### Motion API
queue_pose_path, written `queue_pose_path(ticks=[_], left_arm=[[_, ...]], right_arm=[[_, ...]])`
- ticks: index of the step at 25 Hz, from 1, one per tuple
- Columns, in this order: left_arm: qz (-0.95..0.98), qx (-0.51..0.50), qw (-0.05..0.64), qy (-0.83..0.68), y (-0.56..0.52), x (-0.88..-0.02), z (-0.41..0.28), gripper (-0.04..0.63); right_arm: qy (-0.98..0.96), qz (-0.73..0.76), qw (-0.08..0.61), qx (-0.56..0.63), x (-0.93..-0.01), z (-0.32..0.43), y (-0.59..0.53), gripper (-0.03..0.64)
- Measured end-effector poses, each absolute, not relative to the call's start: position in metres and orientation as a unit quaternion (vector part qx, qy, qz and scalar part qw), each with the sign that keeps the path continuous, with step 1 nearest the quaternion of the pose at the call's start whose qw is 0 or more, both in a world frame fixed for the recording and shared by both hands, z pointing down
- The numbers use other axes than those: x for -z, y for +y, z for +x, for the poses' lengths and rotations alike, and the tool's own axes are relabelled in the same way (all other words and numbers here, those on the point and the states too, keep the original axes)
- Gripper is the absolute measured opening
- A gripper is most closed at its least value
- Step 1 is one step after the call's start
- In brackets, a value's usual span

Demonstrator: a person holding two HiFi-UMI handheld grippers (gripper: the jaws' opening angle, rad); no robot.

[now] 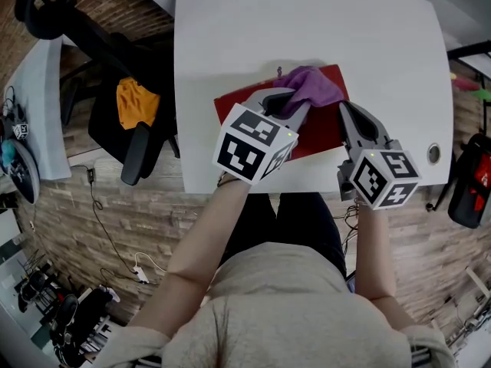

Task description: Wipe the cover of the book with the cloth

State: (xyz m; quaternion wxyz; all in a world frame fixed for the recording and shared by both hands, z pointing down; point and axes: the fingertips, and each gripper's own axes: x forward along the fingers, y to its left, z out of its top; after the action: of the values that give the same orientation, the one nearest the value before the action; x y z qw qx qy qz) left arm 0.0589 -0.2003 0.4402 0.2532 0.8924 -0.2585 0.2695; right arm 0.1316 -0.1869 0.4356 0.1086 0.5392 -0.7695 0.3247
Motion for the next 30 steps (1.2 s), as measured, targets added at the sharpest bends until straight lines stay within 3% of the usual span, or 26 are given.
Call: queue_pose_path(ticks=[30], left_arm=[[0.876,-0.259,0.264,-0.309,-0.188,-0.439,-0.042,0.080]], right_arm=[[-0.822,0.458,0.112,-0.318,-0.419,-0.002,-0.182,0.023]])
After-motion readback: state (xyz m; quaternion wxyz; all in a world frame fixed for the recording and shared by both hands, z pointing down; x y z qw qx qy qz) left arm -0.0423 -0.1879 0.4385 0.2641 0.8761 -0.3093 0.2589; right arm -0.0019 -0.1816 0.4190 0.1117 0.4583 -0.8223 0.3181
